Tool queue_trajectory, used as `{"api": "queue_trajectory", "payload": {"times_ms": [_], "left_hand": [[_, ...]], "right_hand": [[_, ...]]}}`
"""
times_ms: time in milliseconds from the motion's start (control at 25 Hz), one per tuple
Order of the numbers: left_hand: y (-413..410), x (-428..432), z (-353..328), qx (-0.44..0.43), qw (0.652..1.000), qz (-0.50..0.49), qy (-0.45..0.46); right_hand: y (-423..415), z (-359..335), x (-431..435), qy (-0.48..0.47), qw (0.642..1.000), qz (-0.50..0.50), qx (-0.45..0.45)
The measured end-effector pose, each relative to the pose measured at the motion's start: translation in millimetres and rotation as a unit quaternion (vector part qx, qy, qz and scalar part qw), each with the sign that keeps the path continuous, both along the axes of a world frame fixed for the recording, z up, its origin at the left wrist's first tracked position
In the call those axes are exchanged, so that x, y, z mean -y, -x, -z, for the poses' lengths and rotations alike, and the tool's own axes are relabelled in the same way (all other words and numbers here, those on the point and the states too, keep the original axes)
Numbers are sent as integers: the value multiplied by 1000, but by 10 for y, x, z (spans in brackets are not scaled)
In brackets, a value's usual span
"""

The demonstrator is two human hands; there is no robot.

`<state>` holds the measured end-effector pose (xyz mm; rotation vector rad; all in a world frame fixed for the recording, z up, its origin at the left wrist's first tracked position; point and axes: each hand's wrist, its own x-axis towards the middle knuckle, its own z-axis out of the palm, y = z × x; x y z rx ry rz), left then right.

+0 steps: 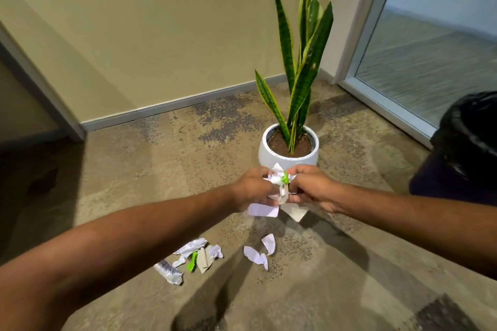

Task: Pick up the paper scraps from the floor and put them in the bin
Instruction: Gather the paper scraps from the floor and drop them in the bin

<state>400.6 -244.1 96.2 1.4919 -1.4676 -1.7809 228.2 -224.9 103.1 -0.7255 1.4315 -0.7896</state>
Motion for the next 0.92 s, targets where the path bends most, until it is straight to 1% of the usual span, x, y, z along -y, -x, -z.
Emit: {"api": "queue_trajectory", "payload": {"times_ms": [120,240,440,560,720,920], "left_hand": [[475,100,-323,-55,998,6,14],[961,176,-696,-85,996,24,33],[1777,143,-1248,-143,987,46,60],[2282,73,-1486,-167,981,54,78],[2965,-5,-1707,-165,979,46,113],[3798,-41,-1793,-208,973,33,98]], "right_hand": [[491,-416,31,43,998,14,-37],[988,-832,22,81,993,22,-87],[1799,-1436,-105,153,979,51,-127],[2254,-1692,-203,189,968,77,-148],[2821,-1946,-334,207,959,114,-157],[3462,-2090,-469,214,947,175,-164]]}}
